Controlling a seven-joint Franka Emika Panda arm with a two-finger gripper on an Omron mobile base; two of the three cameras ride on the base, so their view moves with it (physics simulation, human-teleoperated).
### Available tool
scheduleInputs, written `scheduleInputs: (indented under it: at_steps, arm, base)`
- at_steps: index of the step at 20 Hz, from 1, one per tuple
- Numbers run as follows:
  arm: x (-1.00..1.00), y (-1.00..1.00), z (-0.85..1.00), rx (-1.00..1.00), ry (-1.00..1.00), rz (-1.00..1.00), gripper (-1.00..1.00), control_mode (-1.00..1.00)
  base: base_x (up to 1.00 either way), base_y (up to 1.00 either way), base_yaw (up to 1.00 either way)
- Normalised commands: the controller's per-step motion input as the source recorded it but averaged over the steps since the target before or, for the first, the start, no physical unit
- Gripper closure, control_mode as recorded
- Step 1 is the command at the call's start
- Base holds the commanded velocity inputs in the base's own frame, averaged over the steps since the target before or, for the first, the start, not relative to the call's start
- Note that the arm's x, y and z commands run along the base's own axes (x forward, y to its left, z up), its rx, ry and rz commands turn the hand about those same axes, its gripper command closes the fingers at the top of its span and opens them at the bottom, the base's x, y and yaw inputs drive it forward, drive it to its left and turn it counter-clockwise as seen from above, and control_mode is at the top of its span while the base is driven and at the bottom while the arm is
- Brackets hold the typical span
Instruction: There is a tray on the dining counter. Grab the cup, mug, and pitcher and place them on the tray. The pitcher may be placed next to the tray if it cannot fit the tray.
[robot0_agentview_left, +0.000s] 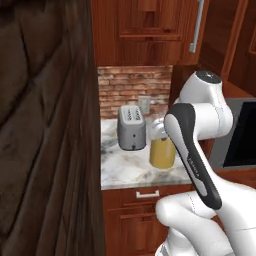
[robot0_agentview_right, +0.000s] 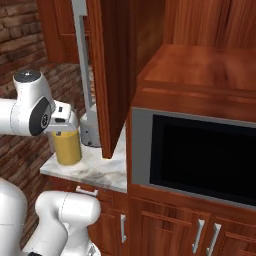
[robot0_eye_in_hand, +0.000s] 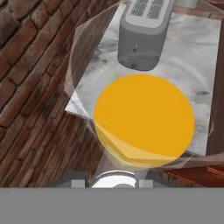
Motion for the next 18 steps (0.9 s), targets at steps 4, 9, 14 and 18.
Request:
scheduleInputs:
  at_steps: [4,9,14,18]
  arm:
    - [0.0,0.0,0.0,0.0,0.0,0.0,1.0,1.0]
    - [0.0,0.0,0.0,0.0,0.0,0.0,1.0,1.0]
    - [0.0,0.0,0.0,0.0,0.0,0.0,1.0,1.0]
    - [0.0,0.0,0.0,0.0,0.0,0.0,1.0,1.0]
  base:
    - [-0.9,-0.04,0.0]
    - [-0.99,-0.03,0.0]
    - [-0.83,-0.03,-0.11]
    - [-0.44,-0.05,-0.39]
